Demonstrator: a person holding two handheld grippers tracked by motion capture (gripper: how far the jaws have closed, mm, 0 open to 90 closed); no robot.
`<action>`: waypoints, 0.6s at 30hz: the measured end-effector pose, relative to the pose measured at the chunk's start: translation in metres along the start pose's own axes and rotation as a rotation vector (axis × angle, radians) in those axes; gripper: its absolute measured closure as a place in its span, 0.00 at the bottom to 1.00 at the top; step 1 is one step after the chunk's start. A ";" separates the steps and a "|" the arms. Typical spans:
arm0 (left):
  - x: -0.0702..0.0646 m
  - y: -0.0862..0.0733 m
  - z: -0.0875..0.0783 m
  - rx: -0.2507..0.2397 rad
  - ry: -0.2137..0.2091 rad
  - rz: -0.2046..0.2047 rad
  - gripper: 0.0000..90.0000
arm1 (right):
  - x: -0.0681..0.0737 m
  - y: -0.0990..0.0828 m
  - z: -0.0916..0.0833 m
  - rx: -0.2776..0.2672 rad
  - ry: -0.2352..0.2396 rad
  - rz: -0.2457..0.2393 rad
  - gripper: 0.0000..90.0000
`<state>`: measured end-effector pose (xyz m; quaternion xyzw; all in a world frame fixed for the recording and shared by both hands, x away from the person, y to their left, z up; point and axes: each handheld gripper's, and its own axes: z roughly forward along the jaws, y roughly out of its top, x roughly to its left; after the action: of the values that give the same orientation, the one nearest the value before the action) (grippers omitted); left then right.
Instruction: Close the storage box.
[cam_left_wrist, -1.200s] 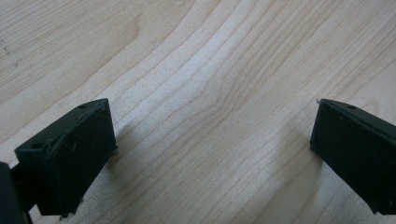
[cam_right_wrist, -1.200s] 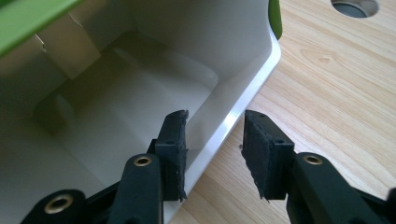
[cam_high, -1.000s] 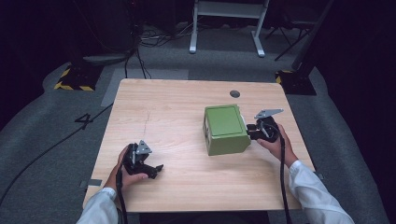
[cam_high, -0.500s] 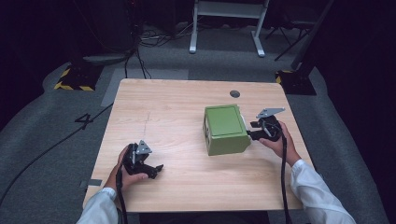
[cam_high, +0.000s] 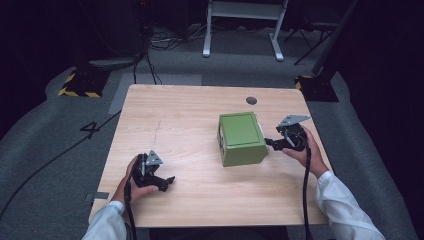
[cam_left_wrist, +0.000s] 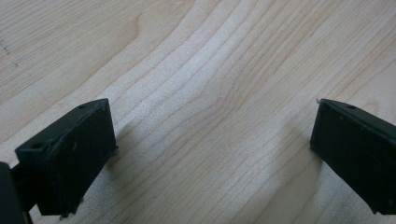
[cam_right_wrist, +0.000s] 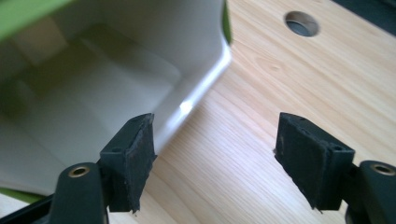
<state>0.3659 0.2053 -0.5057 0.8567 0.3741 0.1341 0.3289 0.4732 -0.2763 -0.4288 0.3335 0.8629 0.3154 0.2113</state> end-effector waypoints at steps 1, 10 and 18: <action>0.000 0.000 0.000 0.000 0.000 0.000 0.00 | -0.002 -0.002 -0.001 0.016 -0.024 -0.009 0.30; 0.000 0.000 0.000 0.000 0.000 -0.002 0.00 | -0.013 -0.016 -0.015 0.008 -0.040 0.017 0.29; 0.000 0.000 0.000 0.000 0.000 -0.001 0.00 | -0.016 -0.028 -0.029 0.004 -0.048 0.011 0.28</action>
<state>0.3659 0.2053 -0.5057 0.8564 0.3746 0.1341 0.3290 0.4555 -0.3153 -0.4249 0.3461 0.8565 0.3066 0.2294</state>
